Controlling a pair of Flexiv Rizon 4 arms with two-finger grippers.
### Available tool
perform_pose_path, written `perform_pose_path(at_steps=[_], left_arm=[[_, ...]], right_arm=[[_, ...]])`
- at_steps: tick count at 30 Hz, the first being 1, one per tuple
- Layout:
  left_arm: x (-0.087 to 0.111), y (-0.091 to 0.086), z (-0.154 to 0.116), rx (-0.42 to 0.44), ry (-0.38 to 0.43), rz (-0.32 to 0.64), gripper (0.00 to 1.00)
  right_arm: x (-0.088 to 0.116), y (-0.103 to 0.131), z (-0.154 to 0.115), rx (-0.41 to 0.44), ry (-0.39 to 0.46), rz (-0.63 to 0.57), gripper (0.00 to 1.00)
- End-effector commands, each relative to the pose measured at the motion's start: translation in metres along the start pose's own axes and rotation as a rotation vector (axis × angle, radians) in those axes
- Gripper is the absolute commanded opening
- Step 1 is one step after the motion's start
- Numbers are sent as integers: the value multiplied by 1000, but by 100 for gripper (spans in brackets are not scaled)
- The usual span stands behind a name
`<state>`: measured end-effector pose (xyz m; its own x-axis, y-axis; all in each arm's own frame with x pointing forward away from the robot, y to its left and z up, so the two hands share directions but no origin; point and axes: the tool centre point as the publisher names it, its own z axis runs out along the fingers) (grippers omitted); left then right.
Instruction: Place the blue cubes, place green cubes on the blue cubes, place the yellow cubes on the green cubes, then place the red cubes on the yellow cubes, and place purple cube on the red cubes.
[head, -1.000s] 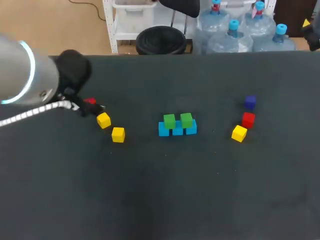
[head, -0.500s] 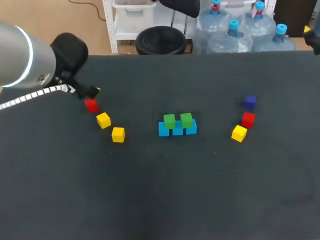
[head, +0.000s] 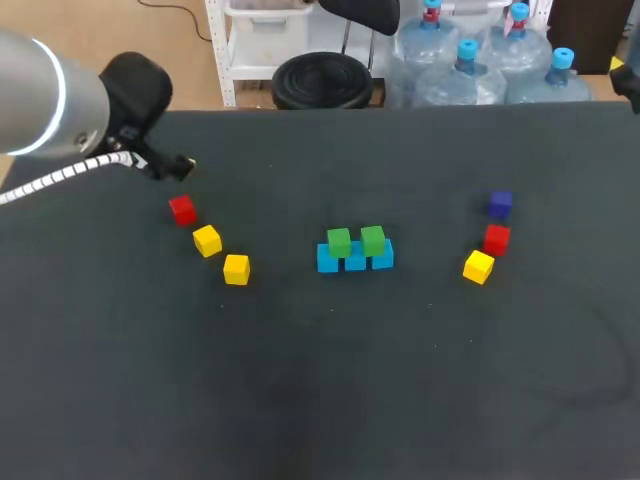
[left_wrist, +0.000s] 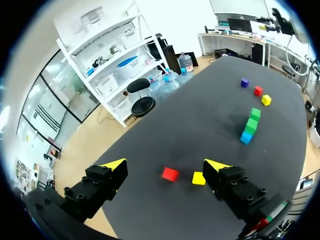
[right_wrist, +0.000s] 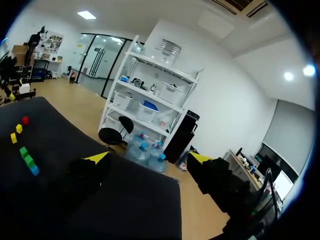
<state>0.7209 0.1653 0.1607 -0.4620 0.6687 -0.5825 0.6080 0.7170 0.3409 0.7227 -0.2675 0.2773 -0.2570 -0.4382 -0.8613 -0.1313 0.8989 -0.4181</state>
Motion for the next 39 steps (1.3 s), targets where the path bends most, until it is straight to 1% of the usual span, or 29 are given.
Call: perform_pose_path(at_steps=[1,6,11,17,20,21,23,34,35,37,39], left_arm=[[-3,11,15,18,3,-11,100],[-11,22,37,56,42,-4,100],[-15,28,45,70,51,-5,100],[-12,42,56,91,71,-28,100],[-11,44,59,102,75,-35,100],[-12,45,59,111,75,-33,100],[-14,45,58,159,79,-14,100],[-14,45,58,159,79,-14,100],[-10,41,55,150,75,-13,100],[-5,41,51,89,77,-28,100],[-4,42,51,44,36,-48,100]], right_arm=[[3,1,3,-8,-175,3,100],[4,1,4,-9,-172,2,100],[6,1,4,-6,-168,9,100],[8,2,5,-7,-164,15,100],[8,2,5,-8,-165,17,100],[8,2,6,-8,-165,17,100],[8,1,6,-7,-164,19,100],[15,0,11,-8,-148,33,100],[14,1,12,-11,-147,33,100],[14,2,14,-20,-147,31,100],[12,4,15,-27,-151,30,100]])
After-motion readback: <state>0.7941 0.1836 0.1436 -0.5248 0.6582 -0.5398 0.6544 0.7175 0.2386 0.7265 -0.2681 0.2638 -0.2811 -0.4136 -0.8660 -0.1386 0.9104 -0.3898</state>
